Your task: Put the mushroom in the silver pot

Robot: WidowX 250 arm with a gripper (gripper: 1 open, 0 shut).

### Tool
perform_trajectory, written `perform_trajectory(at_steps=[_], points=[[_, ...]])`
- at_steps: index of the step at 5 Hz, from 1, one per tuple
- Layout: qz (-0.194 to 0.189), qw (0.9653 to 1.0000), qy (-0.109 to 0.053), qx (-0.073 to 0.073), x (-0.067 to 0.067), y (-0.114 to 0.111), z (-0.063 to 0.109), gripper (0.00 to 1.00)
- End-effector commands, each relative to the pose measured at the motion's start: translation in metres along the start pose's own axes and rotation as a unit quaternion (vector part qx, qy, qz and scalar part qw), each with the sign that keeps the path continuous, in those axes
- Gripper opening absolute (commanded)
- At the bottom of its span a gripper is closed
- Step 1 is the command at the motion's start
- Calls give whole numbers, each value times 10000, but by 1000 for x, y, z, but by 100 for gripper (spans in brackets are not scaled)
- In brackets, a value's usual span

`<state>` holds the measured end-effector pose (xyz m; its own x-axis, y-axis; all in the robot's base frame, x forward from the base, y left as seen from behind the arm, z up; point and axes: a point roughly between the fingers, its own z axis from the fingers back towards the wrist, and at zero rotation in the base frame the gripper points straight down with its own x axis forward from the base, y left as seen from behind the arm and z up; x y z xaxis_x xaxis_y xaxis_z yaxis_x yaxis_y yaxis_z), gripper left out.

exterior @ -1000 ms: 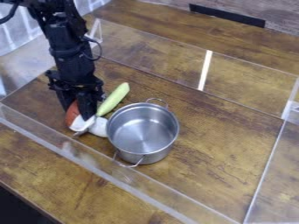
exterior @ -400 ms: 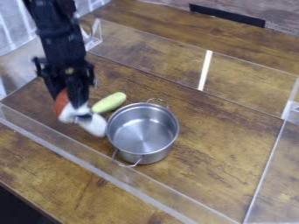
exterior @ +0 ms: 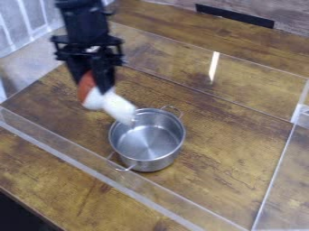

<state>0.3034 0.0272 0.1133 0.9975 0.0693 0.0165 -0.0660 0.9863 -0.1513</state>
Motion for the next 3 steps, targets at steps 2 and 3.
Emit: perform_trajectory(at_steps=[2,3], points=[[-349,9988,-319,-91,13,-79,-4,0],[-344,9991,-254,-38,9,-85,-23,0]])
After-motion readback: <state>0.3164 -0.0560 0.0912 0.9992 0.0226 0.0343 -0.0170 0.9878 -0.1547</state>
